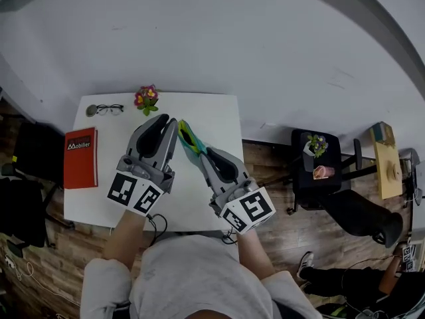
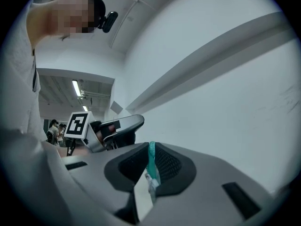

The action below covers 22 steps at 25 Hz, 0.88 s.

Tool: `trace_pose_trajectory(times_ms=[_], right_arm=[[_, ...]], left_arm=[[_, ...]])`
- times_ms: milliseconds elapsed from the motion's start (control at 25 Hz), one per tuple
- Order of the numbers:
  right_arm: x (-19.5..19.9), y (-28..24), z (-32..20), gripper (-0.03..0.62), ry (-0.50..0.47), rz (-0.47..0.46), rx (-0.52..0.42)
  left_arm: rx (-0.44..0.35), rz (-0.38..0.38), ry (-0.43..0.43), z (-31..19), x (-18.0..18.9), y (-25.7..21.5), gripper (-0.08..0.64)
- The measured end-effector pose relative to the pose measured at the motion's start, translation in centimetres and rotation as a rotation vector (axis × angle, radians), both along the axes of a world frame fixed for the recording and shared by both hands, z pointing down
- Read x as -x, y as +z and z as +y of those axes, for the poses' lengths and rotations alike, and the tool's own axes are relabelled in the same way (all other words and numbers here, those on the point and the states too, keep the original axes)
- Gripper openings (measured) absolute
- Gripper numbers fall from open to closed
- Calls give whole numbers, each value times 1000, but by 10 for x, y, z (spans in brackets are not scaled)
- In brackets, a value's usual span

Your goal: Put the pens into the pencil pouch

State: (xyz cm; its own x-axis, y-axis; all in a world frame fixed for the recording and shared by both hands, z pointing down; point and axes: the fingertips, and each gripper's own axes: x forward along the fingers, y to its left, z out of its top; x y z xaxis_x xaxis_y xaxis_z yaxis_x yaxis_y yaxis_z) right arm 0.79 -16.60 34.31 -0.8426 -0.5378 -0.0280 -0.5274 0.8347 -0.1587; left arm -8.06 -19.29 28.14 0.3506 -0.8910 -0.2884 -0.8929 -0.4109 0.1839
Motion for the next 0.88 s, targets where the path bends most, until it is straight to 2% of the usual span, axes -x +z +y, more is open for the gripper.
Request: trace_pose_trajectory(times_ms=[400,880], right_arm=[[14,-13,-10,58,57,60,-59],[7,-32,-10,58,151,90,-135]], left_arm=[[76,-99,-148,26,44,8,63],[128,-142,-218,51,67,23,60]])
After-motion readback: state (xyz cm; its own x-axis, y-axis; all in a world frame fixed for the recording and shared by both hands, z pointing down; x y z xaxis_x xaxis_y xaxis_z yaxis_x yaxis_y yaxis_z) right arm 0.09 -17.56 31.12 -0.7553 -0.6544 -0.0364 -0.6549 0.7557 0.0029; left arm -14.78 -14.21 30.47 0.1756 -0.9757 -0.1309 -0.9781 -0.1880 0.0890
